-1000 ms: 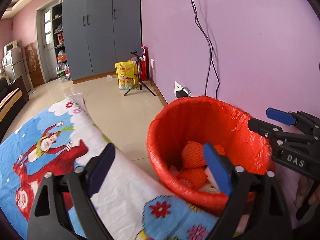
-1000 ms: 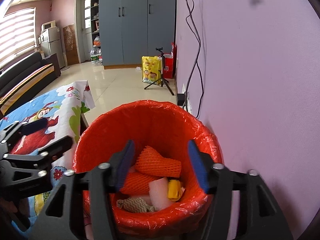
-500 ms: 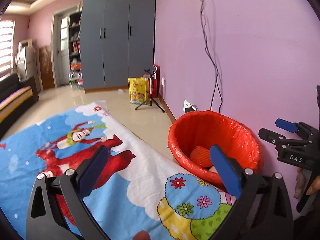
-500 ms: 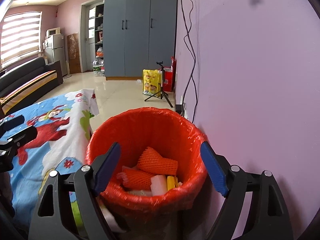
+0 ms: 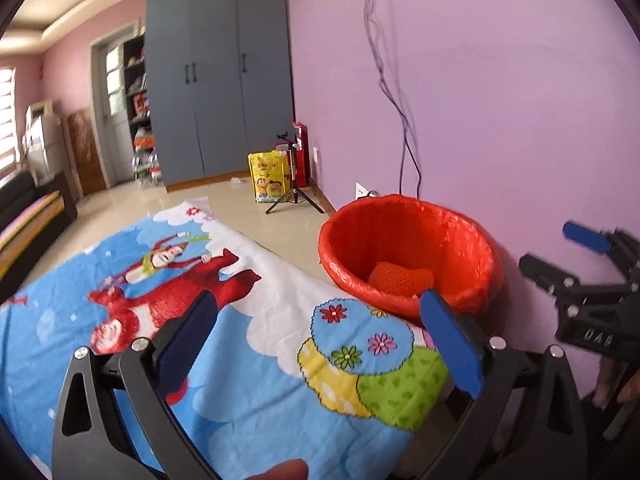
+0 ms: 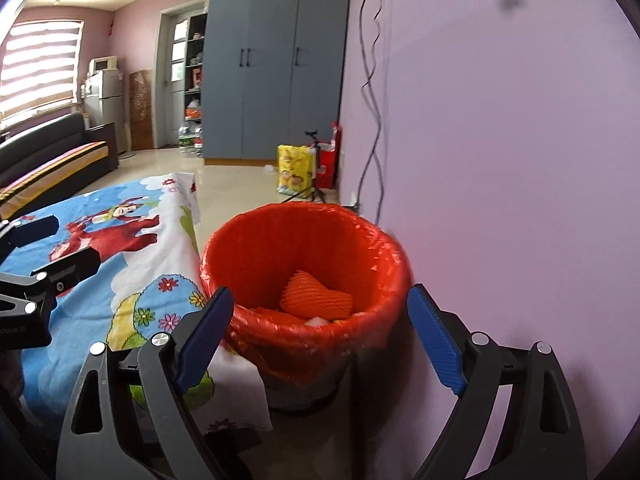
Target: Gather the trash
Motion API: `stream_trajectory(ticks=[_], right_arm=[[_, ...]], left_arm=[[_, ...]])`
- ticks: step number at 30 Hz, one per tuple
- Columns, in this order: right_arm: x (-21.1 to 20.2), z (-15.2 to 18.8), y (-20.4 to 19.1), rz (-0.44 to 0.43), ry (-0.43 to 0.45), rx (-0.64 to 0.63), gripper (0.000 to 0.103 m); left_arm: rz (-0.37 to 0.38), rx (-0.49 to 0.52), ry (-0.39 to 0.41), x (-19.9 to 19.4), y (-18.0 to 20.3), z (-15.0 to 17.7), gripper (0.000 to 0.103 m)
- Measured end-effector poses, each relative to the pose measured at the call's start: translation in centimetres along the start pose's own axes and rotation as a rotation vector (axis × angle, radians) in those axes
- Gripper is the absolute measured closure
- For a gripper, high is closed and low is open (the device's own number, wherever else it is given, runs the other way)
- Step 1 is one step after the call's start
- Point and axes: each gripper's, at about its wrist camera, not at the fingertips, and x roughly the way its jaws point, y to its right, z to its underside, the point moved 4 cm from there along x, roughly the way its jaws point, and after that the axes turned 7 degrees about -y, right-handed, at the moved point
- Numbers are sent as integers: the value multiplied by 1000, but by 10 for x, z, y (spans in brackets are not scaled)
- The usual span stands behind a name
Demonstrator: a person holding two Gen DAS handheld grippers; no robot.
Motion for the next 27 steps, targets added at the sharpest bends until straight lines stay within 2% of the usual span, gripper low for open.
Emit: stream_trajectory(ticks=[3, 7, 13, 17, 27], right_arm=[[-13, 3, 3, 29, 23, 27, 19], [-25, 6, 3, 38, 29, 17, 19], [-44, 14, 13, 47, 35, 35, 19], [-52, 17, 18, 55, 37, 39, 19], [-59, 21, 24, 63, 28, 43, 19]], left_arm=[[-1, 23, 12, -5, 3, 5, 5], [44, -13, 7, -3, 5, 8, 5], [102, 11, 47, -8, 24, 6, 5], [114, 52, 61, -13, 36, 6, 5], [118, 58, 50, -10, 39, 8, 5]])
